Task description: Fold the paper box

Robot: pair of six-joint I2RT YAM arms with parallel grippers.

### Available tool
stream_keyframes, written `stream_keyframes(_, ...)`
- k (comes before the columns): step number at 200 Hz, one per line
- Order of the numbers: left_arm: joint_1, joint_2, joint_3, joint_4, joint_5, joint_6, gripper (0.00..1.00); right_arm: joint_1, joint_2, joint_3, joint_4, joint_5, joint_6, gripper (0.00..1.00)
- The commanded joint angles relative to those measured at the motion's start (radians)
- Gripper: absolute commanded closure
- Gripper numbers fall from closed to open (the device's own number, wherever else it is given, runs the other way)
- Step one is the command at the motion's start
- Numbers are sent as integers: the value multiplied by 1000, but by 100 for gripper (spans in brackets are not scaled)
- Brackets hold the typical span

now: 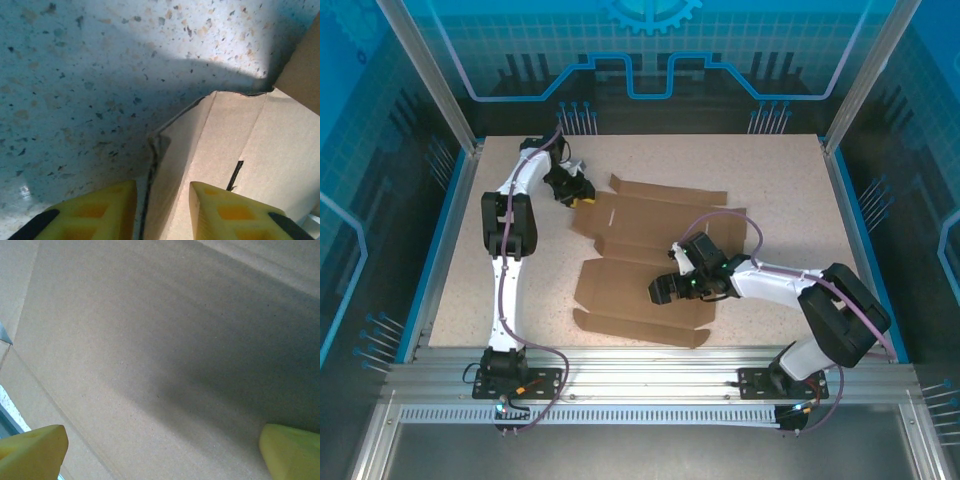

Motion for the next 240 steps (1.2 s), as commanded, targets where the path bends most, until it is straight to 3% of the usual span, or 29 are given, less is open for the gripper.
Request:
stream_keyframes(1, 7, -45, -43, -22, 42, 11, 71, -50, 24, 6, -48, 47, -3, 0)
stream_keyframes(80, -9, -209, -320, 15, 37, 34, 71, -137, 95, 167, -246, 98, -205, 0)
stream_keyframes(99, -9, -225, -323, 1, 41, 37, 63, -151, 98, 207, -276, 122, -225, 0)
stream_keyframes(128, -4, -215, -268, -7, -4, 21, 56, -155, 72, 198, -267, 76, -236, 0)
stream_keyframes(173, 1, -113, -78, -71, -23, 14, 56, -147, 52, 186, -259, 53, -242, 0)
stream_keyframes(240, 1, 2, 52, -116, 3, 22, 62, -139, 41, 178, -253, 59, -233, 0)
